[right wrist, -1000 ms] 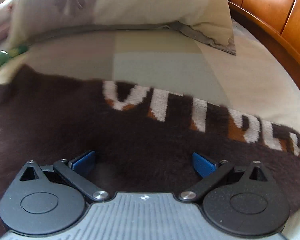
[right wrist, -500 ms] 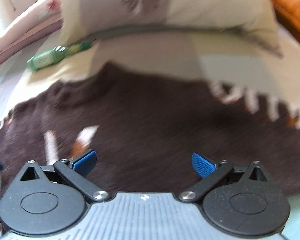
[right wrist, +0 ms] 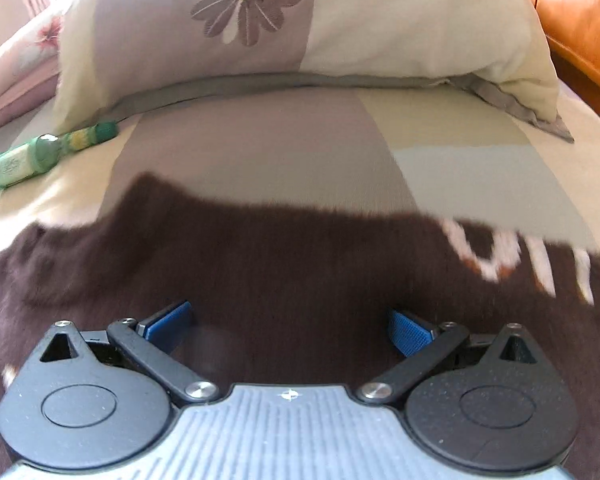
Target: Fold clothes
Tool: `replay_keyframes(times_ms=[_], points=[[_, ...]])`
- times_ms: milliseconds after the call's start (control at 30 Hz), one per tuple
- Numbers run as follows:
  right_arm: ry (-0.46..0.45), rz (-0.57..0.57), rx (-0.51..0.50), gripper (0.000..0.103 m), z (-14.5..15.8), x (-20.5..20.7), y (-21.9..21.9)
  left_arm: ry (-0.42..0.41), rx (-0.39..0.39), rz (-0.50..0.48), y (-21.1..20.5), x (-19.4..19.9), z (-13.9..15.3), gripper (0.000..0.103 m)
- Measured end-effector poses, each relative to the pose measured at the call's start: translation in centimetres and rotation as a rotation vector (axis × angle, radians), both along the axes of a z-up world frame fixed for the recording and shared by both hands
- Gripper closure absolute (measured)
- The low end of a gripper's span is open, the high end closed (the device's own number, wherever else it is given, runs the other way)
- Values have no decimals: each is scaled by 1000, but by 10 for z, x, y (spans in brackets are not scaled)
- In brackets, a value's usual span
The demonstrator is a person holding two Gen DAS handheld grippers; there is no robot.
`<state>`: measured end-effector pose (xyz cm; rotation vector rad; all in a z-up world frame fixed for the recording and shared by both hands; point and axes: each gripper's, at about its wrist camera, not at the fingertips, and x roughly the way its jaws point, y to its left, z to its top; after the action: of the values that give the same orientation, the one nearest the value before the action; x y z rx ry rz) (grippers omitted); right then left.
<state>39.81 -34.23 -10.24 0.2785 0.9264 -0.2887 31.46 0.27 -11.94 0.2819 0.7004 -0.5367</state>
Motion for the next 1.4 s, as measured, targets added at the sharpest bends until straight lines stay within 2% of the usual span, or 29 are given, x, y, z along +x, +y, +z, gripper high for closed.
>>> replay_keyframes(times_ms=[200,300,633,767,867,1033,1300,1400], points=[[27,29,-46,0,18,7,23,7,6,-59,8,-5,11,1],[-2,138,-11,0,35,-6,52,3,19,-108,11,-11,13,1],[0,190,-76,0,-5,36,94,20,19,-137,16,-12,4,1],[-34,156,-92,0,-6,65,87,17,20,-150,17,-12,4,1],[-19,178,-66,0,3,61,84,19,18,-148,17,-12,5,1],[-93,260,38,0,29,-1,70,24,23,-143,19,-14,4,1],[-81,335,59,0,5,-124,59,37,37,-107,12,-12,6,1],[-137,317,14,0,-3,-175,56,29,50,-90,8,-13,10,1]])
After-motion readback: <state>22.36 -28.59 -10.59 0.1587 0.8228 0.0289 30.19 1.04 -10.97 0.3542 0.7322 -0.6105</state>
